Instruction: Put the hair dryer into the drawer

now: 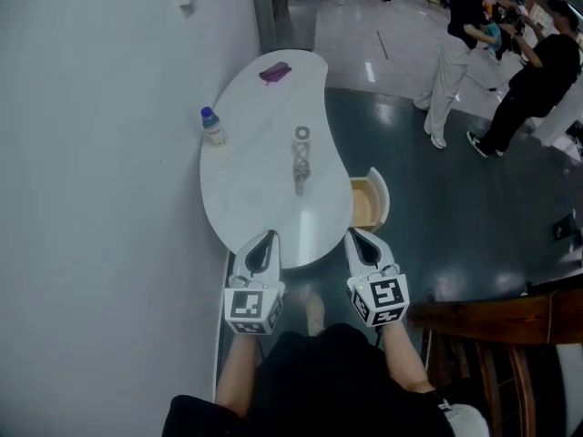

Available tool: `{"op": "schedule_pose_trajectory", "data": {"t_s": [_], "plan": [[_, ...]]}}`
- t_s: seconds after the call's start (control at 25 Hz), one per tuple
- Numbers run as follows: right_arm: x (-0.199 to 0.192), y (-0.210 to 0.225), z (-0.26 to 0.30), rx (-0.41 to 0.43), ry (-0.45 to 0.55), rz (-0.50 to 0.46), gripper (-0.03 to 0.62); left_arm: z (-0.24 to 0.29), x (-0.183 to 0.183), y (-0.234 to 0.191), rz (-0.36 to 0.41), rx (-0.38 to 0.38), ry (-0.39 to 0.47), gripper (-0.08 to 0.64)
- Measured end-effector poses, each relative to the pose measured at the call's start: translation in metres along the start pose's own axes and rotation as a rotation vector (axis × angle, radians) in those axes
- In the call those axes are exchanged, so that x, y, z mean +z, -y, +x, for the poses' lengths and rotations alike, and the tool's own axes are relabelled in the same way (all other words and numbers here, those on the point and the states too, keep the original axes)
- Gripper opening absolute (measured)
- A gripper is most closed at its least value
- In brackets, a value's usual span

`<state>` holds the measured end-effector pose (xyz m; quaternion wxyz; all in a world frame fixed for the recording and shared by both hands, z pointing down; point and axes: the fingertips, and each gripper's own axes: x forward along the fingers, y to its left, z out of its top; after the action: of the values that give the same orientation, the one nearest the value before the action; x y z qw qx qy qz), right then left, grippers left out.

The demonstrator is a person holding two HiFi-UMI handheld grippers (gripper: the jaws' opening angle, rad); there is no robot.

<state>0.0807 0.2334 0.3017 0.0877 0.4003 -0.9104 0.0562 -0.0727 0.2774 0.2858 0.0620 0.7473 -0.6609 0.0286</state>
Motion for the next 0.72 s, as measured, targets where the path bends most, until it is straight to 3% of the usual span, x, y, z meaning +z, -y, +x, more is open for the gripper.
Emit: {"op": "schedule_pose_trajectory", "data": {"t_s": [0.48,0.72], "plan": [[0.011,0.039,0.074,0.064,-0.015,0.006,0.002,0.071,-0.002,-0.029,-0.01,0.065,-0.031,0.006],[0.003,0.049,0.107,0.067,-0.043,0.032,0.002,0.099,-0.003,-0.045,-0.003,0.059,-0.053,0.006]]}}
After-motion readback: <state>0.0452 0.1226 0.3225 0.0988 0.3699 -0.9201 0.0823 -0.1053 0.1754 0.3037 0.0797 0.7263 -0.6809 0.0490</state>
